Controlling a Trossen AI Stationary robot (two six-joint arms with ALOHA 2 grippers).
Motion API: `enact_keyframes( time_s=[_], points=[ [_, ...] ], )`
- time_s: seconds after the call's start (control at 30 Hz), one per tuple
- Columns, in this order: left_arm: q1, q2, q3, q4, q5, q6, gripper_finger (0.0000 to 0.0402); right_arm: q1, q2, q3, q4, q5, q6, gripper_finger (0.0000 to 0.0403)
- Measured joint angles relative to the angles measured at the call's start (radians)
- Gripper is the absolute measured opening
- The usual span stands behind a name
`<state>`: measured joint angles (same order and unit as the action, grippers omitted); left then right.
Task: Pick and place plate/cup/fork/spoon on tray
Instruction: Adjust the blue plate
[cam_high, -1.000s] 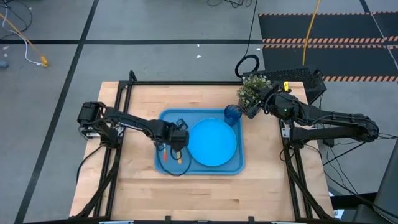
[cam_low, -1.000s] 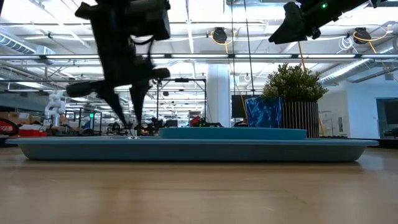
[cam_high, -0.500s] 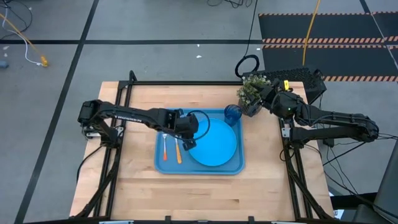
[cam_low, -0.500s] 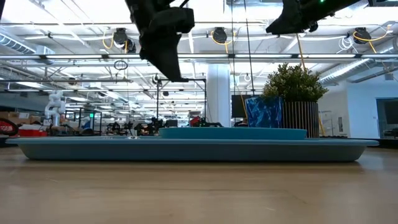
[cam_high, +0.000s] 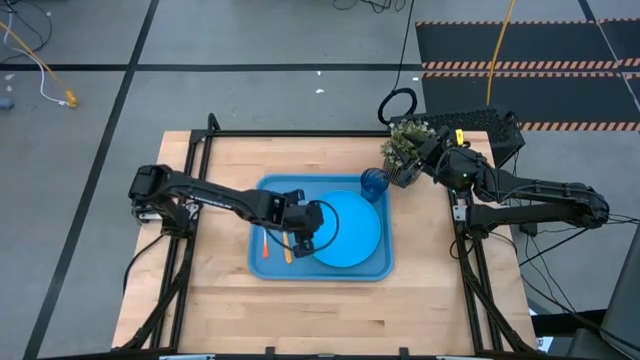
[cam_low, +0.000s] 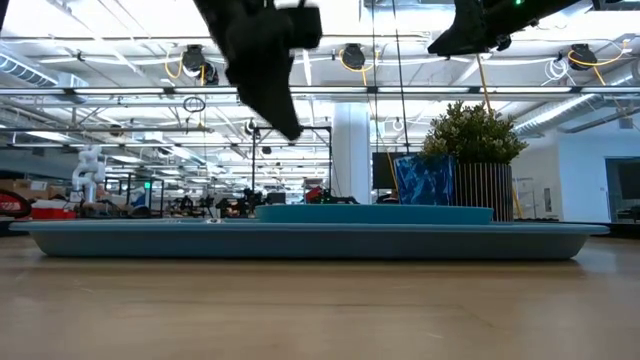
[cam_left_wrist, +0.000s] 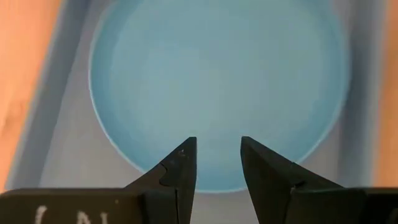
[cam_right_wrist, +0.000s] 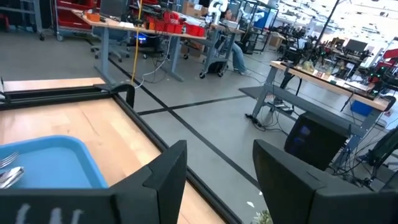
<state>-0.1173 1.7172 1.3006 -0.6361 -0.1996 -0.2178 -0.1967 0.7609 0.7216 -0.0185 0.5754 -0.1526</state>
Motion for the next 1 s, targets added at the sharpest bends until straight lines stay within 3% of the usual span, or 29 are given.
enact_keyframes(
  time_s=[0.27,1.0],
  points=[
    [0.014,0.113,-0.008,0.156,-0.010,0.076,0.0129,0.000,0.004,0.000,0.008,0.000,0.010,0.0176],
    [-0.023,0.191,-0.008,0.029,0.038,0.057,0.0129,0.002,0.033,0.000,-0.013,-0.001,0.017,0.0176]
  ],
)
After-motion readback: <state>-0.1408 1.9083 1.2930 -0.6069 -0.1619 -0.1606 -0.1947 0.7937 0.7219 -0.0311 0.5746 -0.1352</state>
